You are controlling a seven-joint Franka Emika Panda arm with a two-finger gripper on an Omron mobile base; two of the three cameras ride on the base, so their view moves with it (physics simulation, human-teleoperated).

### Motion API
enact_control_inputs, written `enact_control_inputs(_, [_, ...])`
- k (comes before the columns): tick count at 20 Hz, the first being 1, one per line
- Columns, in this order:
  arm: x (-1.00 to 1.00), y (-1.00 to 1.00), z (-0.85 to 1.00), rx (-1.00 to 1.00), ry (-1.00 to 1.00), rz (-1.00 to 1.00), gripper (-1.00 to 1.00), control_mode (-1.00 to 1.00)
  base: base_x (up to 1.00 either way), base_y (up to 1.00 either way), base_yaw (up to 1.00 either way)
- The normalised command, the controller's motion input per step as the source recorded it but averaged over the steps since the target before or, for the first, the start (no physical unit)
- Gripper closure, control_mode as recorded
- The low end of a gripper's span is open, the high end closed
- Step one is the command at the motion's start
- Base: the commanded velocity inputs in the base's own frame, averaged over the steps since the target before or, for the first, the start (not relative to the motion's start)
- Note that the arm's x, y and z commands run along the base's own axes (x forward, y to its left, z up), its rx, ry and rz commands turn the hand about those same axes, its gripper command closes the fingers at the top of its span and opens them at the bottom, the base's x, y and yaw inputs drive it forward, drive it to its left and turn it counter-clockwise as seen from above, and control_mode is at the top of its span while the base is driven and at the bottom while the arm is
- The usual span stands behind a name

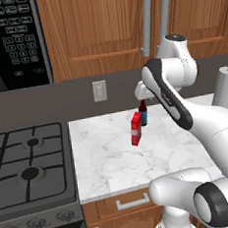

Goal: Pick the pan from the cabinet and place it on the stove. Then turn on the stove burner for the pan.

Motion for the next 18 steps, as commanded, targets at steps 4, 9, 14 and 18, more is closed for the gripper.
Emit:
enact_control_inputs(4, [-0.06, 0.0, 0.0, 0.0, -0.02, 0.0, -1.0, -1.0, 0.0, 0.0, 0.0])
enact_control_inputs(9, [-0.27, -0.05, 0.0, 0.0, -0.15, -0.02, -1.0, -1.0, 0.0, 0.0, 0.0])
enact_control_inputs(14, [-0.22, -0.17, -0.02, 0.01, -0.12, -0.01, -1.0, -1.0, 0.0, 0.0, 0.0])
enact_control_inputs(18, [-0.42, -0.5, 0.0, 0.03, -0.24, -0.02, -1.0, -1.0, 0.0, 0.0, 0.0])
